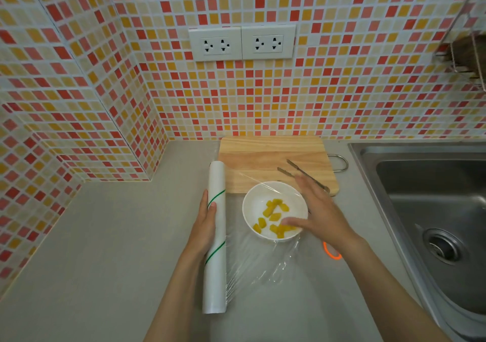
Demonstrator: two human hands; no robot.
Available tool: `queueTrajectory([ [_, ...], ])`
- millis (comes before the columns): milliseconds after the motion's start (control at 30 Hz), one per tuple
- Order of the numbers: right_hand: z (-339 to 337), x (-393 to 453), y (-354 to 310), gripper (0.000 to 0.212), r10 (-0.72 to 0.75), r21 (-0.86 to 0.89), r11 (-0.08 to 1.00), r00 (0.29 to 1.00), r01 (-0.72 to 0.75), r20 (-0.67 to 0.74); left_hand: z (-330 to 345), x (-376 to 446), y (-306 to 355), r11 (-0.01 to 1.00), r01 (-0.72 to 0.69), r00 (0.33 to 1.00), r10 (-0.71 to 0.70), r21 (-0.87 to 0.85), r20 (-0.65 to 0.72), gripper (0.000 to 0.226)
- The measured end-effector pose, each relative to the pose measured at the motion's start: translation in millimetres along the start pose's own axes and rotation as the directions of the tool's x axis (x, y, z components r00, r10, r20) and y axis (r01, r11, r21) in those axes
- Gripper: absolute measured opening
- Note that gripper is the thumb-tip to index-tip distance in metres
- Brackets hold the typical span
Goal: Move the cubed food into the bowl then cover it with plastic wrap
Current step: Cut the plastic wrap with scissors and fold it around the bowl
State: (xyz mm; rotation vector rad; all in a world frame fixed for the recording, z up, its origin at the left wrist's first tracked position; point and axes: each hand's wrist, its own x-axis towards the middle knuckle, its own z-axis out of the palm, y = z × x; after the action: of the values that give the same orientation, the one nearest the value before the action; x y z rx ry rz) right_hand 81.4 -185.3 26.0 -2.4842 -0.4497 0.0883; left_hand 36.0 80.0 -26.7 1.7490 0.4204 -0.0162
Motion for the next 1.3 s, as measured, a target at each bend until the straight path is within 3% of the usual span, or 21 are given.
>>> queueTrajectory([
  [67,-3.0,-14.0,12.7,0.053,0.172,-0.063,0.979,0.953,-0.193,-0.251,0.9,1.3,-1.0,1.000,-0.002,1.000,0.002,0.000,-0.001,0.049],
  [133,-6.7,-25.3,25.6,0.030,0.327,-0.222,0.896,0.910,-0.384,-0.254,1.5,2.3,-1.1,1.000,-0.007,1.000,0.007,0.004,-0.008,0.049],
  [200,-7.2,-33.8,35.9,0.021,0.435,-0.353,0.827,0.896,-0.438,-0.092,1.4,3.6,-2.1,1.000,-0.008,1.000,0.008,0.003,-0.009,0.050],
  [267,-5.8,-38.3,40.0,0.016,0.474,-0.376,0.818,0.881,-0.436,0.009,1.5,4.9,-2.9,1.000,-0.013,1.000,0.013,0.003,-0.010,0.050],
  [533,2.0,-36.3,44.4,0.022,0.459,-0.400,0.824,0.887,-0.401,0.058,2.5,7.4,-3.6,0.999,0.016,1.000,-0.016,-0.051,-0.001,0.051],
  [600,4.8,-36.7,44.5,0.015,0.456,-0.411,0.816,0.890,-0.407,0.024,3.0,7.5,-1.9,0.998,0.022,1.000,-0.022,-0.064,0.003,0.052],
  [733,-3.8,-42.6,38.3,0.014,0.532,-0.202,0.826,0.846,-0.526,-0.031,3.3,5.0,2.2,0.998,0.022,1.000,-0.022,-0.064,-0.001,0.051],
  [833,-24.9,-59.3,17.8,0.020,0.511,0.316,0.804,0.857,-0.504,0.066,2.9,4.5,1.2,0.998,0.016,1.000,-0.016,-0.068,0.001,0.051],
  [900,-33.8,-81.0,-6.0,0.026,0.313,0.585,0.711,0.920,-0.391,0.235,2.9,4.5,0.6,0.997,0.010,1.000,-0.010,-0.071,-0.001,0.051],
  [967,-24.1,-106.9,-29.8,0.024,0.090,0.623,0.676,0.882,-0.395,0.462,3.3,4.1,0.9,0.997,0.013,1.000,-0.013,-0.082,0.002,0.051],
  [1067,14.3,-140.1,-54.4,0.047,-0.005,0.474,0.725,0.685,-0.500,0.728,3.0,4.2,1.1,0.996,0.017,1.000,-0.017,-0.086,0.007,0.051],
  [1167,43.3,-151.2,-62.7,0.052,-0.014,0.457,0.691,0.622,-0.560,0.783,3.0,3.1,2.5,0.997,-0.007,1.000,0.007,-0.077,-0.003,0.051],
  [1300,58.1,-136.0,-76.3,0.043,0.040,0.458,0.673,0.647,-0.581,0.761,3.5,-0.1,3.5,0.997,-0.018,1.000,0.016,-0.079,-0.016,0.051],
])
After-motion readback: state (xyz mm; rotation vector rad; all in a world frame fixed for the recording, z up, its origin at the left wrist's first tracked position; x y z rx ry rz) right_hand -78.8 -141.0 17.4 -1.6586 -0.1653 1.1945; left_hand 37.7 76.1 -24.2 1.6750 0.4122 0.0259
